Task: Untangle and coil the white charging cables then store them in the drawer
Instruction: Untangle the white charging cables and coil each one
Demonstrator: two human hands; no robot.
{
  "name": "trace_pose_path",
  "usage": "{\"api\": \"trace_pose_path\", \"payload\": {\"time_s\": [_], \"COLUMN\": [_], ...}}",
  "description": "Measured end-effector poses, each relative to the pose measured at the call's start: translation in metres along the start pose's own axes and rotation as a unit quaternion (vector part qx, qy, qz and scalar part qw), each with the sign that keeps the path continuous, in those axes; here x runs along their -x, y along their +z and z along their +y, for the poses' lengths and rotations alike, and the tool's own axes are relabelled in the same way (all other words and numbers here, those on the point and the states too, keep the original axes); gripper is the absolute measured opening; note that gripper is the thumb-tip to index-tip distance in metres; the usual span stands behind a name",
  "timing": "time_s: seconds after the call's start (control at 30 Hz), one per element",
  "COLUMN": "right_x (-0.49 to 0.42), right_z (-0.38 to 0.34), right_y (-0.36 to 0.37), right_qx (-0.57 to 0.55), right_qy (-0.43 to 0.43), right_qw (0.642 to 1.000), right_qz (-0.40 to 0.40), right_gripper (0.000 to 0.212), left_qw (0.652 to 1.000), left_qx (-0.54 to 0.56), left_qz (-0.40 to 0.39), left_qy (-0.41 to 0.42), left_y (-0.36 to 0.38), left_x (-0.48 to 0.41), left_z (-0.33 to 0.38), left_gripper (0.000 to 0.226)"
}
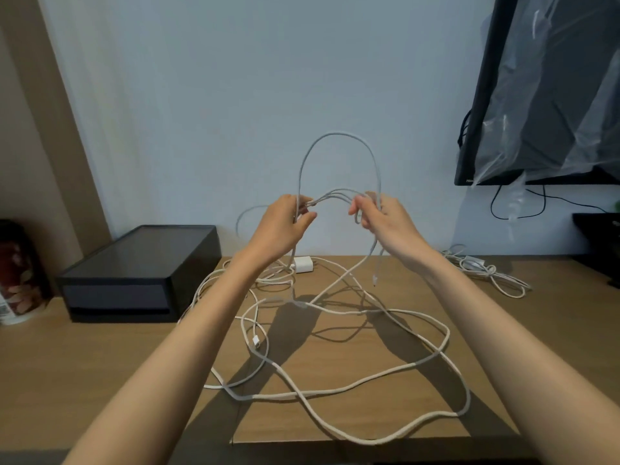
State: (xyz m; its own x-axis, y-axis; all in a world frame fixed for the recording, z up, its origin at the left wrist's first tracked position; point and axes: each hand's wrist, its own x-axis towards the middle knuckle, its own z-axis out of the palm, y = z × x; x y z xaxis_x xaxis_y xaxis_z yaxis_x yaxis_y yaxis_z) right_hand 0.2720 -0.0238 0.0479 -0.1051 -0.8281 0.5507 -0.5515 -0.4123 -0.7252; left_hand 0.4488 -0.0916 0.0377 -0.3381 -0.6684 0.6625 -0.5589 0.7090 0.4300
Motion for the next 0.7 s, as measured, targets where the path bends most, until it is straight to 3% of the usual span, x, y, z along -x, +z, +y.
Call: {"api": "trace_pose_path", "payload": {"time_s": [0.1,0.23,0.47,0.6,0.7], "right_x": [-0.006,-0.003,0.009,0.015,0.019], "right_z": [-0.005,-0.001,0.005,0.006,0.007], "right_y": [-0.012,-0.019,-0.014,-0.005,0.003], "right_qx": [-0.008,-0.032,-0.159,-0.166,-0.108], "right_qy": [0.004,0.029,0.132,0.159,0.165], "right_qw": [0.999,0.999,0.978,0.973,0.980], "right_qz": [0.044,0.017,0.025,0.013,-0.007], "right_gripper": [0.030,0.031,0.033,0.028,0.024], "left_qw": [0.999,0.994,0.956,0.960,0.986], "left_qx": [0.012,0.029,0.211,0.212,0.132], "left_qz": [-0.033,-0.095,-0.161,-0.136,-0.091], "left_qy": [-0.027,-0.048,-0.125,-0.123,-0.054], "left_y": [0.009,0.012,0.004,0.010,0.018], "left_x": [0.010,0.022,0.046,0.057,0.060], "left_z": [-0.011,-0.017,-0.002,0.007,0.013], "left_gripper": [0.025,0.030,0.029,0.037,0.037]}}
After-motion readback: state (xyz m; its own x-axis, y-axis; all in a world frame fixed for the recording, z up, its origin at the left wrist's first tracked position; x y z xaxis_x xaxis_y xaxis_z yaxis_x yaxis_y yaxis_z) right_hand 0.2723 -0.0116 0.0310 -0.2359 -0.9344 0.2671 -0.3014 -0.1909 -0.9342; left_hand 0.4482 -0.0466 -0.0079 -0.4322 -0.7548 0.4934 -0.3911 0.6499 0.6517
